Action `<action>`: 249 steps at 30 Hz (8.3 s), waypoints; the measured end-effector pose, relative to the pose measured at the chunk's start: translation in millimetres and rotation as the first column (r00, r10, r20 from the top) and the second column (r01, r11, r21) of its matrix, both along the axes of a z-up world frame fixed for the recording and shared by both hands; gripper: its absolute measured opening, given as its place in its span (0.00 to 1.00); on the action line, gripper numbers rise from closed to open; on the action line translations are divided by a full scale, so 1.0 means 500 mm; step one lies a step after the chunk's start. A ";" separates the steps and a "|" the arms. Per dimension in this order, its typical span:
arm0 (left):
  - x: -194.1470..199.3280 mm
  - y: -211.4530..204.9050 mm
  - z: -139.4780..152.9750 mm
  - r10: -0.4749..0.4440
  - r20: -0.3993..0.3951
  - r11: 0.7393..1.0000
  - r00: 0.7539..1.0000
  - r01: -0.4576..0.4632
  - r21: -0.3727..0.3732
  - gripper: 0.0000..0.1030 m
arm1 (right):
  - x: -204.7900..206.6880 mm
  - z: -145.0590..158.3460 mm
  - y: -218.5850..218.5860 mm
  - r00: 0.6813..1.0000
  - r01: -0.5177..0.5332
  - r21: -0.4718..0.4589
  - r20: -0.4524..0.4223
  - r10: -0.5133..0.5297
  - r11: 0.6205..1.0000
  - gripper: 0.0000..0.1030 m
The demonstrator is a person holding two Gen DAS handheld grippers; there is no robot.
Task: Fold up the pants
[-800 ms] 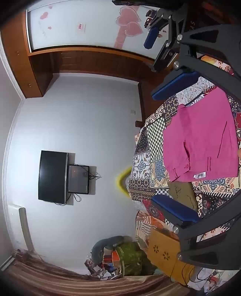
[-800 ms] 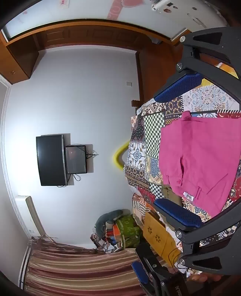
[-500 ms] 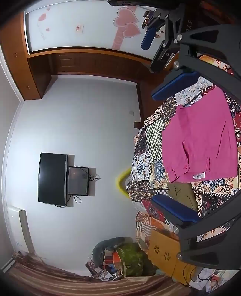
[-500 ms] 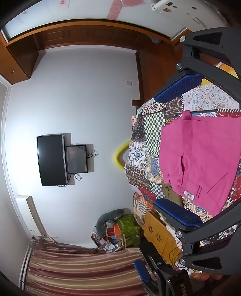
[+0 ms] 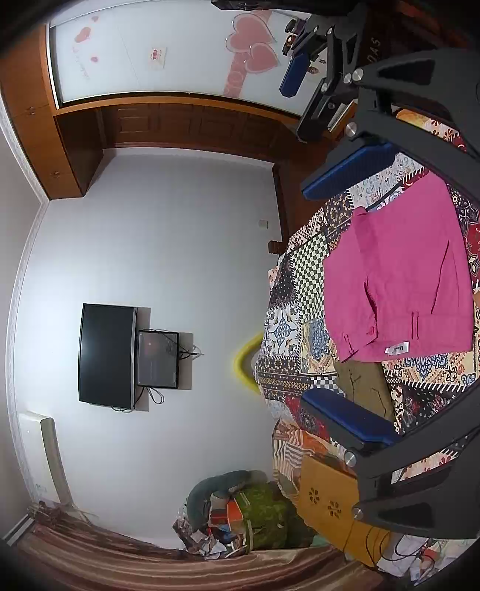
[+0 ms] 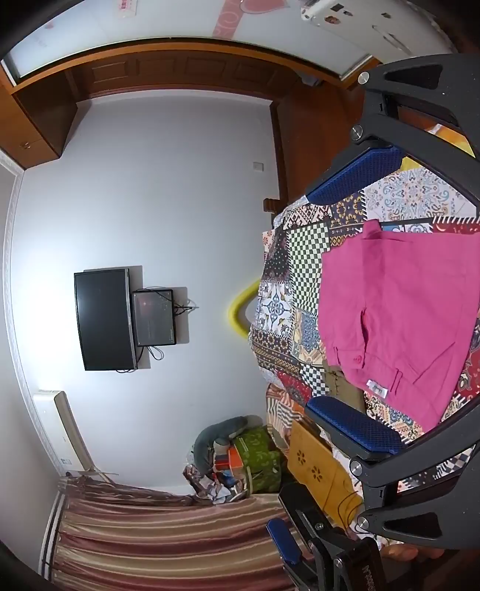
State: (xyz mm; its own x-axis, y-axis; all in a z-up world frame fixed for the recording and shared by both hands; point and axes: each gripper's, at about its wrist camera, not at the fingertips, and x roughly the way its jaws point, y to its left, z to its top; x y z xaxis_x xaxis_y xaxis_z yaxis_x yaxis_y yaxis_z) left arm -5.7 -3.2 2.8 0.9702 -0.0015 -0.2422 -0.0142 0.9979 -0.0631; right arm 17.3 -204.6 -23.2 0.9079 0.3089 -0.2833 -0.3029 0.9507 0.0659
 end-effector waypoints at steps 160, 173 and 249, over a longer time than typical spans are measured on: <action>0.532 0.192 -0.490 -0.124 -0.724 0.992 0.678 0.066 -0.108 0.14 | 0.385 -0.418 -0.041 0.762 -0.150 -0.142 -0.648 0.023 0.978 0.13; 0.594 0.220 -0.411 -0.070 -0.661 0.997 0.747 0.025 -0.077 0.54 | 0.418 -0.321 -0.080 0.845 -0.062 -0.116 -0.534 -0.010 0.991 0.34; 0.753 0.318 -0.416 -0.015 -0.679 1.000 0.734 0.001 -0.021 0.37 | 0.601 -0.304 -0.006 0.853 -0.133 -0.128 -0.520 0.048 0.983 0.29</action>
